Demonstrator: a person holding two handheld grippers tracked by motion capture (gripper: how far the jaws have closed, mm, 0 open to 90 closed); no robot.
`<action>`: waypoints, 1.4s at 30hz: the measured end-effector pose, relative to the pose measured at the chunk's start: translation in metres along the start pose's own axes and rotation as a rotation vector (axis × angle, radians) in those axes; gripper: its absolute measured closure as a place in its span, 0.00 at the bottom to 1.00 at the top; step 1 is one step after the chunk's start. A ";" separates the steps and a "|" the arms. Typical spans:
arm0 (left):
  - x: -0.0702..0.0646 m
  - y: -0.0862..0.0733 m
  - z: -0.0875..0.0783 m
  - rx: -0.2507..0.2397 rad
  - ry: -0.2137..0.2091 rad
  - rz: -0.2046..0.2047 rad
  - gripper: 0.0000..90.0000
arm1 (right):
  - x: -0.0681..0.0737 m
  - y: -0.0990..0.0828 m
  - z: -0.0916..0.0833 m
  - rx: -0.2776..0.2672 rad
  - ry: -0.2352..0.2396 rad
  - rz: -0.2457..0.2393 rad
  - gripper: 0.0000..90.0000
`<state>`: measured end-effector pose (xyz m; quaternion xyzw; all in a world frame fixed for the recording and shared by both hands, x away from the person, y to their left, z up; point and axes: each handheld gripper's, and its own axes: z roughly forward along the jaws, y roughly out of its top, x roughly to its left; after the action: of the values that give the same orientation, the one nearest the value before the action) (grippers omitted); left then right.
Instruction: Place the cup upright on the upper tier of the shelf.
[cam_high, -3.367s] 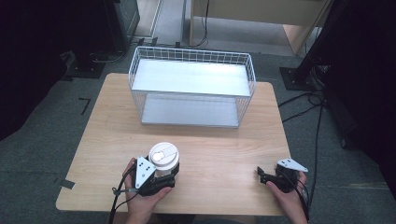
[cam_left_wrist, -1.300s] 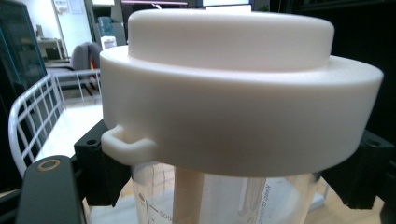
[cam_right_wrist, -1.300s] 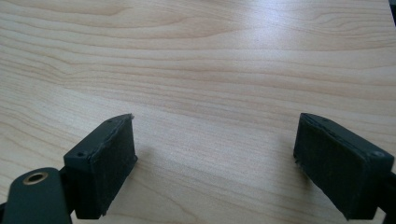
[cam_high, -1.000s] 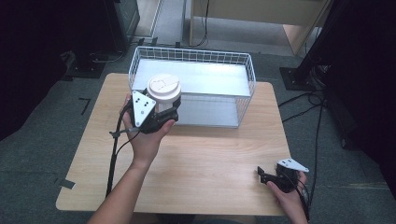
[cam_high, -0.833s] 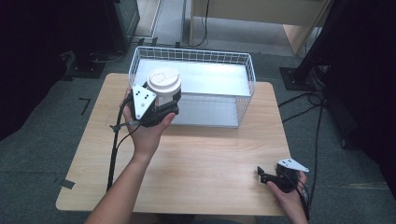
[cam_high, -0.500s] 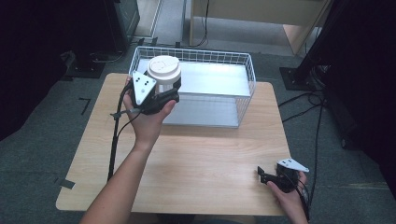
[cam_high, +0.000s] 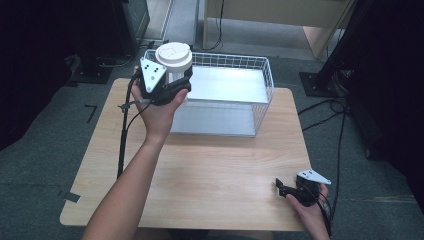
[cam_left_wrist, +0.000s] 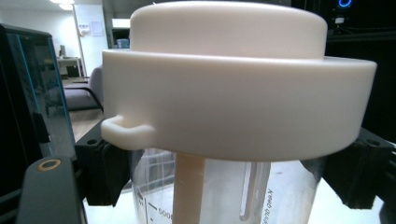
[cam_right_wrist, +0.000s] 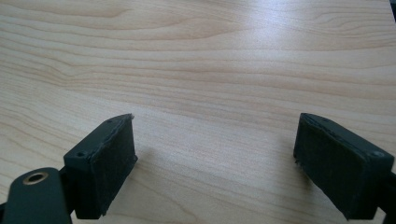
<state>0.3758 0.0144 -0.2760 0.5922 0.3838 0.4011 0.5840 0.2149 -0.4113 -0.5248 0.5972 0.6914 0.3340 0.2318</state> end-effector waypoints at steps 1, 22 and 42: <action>0.000 0.001 0.002 0.000 0.003 0.006 0.18 | 0.000 0.000 0.000 0.000 0.000 0.000 0.14; 0.010 -0.002 0.052 -0.024 0.065 0.015 0.17 | 0.000 0.000 0.000 0.000 0.003 0.004 0.14; 0.024 -0.012 0.064 0.009 0.091 0.022 0.10 | 0.000 0.000 0.000 -0.002 0.004 -0.001 0.14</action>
<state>0.4441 0.0123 -0.2871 0.5803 0.4051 0.4322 0.5589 0.2153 -0.4112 -0.5249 0.5960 0.6917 0.3359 0.2313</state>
